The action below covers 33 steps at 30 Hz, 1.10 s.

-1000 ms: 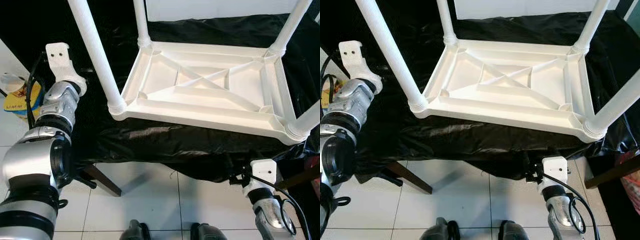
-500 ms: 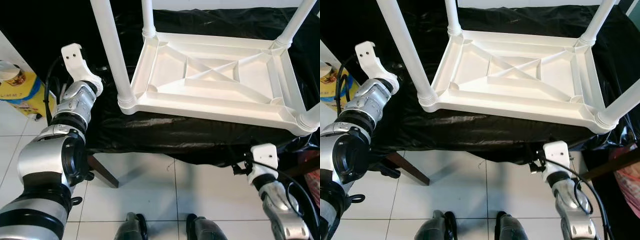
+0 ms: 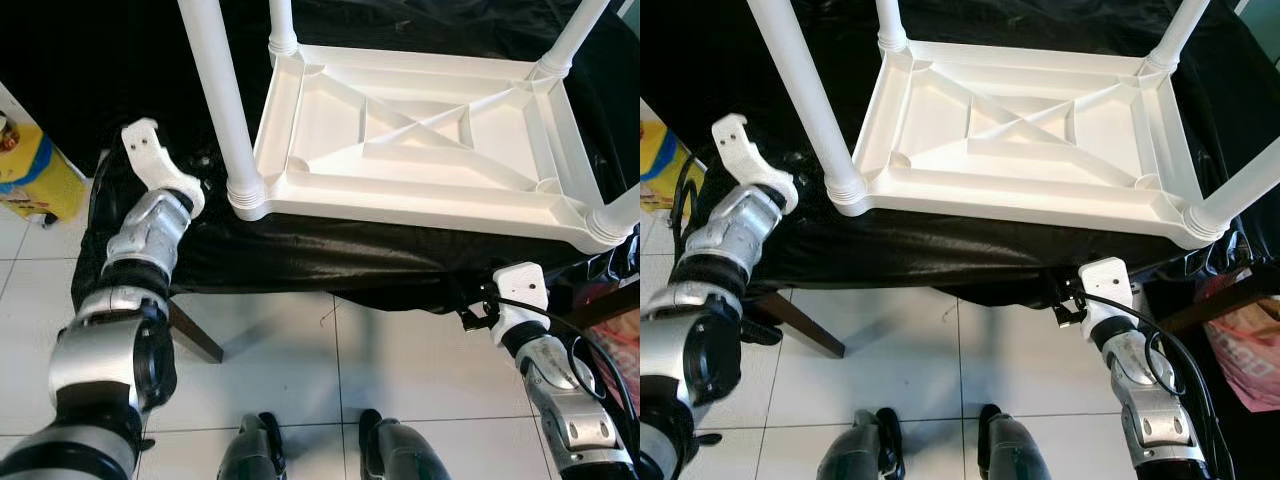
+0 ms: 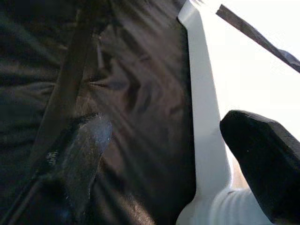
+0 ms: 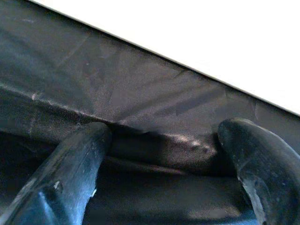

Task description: Building children table

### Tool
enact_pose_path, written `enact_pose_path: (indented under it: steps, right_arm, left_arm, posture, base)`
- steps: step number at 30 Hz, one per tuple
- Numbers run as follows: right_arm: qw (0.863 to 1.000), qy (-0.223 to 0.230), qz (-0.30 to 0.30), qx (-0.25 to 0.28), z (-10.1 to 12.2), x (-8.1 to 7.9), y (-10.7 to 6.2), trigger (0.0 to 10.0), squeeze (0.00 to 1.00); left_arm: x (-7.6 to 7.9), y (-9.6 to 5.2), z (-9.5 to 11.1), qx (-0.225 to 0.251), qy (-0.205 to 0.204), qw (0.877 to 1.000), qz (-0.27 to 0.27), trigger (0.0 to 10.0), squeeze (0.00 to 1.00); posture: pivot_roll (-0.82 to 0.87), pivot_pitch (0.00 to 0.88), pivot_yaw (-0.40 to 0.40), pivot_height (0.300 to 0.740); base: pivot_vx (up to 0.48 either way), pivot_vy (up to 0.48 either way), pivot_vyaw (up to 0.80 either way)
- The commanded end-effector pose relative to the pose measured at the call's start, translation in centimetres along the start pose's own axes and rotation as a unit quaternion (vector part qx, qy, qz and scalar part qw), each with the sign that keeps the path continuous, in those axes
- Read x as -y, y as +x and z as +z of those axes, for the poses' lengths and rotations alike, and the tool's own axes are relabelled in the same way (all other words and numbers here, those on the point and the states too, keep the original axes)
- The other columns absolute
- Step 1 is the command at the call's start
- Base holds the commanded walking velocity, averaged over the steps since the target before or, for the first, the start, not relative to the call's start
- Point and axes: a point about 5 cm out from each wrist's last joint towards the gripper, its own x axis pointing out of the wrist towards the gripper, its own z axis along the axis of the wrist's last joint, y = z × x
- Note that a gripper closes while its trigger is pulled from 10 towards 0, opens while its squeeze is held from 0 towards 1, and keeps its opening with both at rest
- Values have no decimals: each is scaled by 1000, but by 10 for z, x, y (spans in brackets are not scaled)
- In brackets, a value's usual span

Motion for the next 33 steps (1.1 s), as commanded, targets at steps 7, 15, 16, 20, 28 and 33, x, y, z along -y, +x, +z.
enact_pose_path:
  steps: [7,15,16,20,28,33]
  right_arm:
    - [996,13,-78,-30,-9,5,-16,10000,0]
    - [982,50,-167,-72,-16,-9,-53,10000,0]
    - [982,50,-167,-72,-16,-9,-53,10000,0]
    - [988,35,-154,-5,4,-14,-56,10000,0]
    - [985,84,-139,55,28,-16,-33,10000,0]
    - [983,115,-134,41,22,-20,-23,10000,0]
  left_arm:
    - [35,-25,6,5,24,890,-454,10000,0]
    - [9,-24,25,-7,84,929,-362,10000,0]
    - [9,-24,25,-7,84,929,-362,10000,0]
    - [2,-23,31,-15,96,941,-325,10000,0]
    - [0,-11,41,-2,150,959,-239,10000,0]
    - [-1,-5,36,-21,201,963,-177,10000,0]
  posture:
    - [-129,231,-45,740]
    - [-138,213,-15,740]
    - [-138,213,-15,740]
    - [-144,208,2,740]
    - [-130,186,25,740]
    - [-120,178,31,740]
  base:
    - [0,0,0]
    - [0,0,0]
    - [0,0,0]
    - [0,0,0]
    - [0,0,0]
    - [0,0,0]
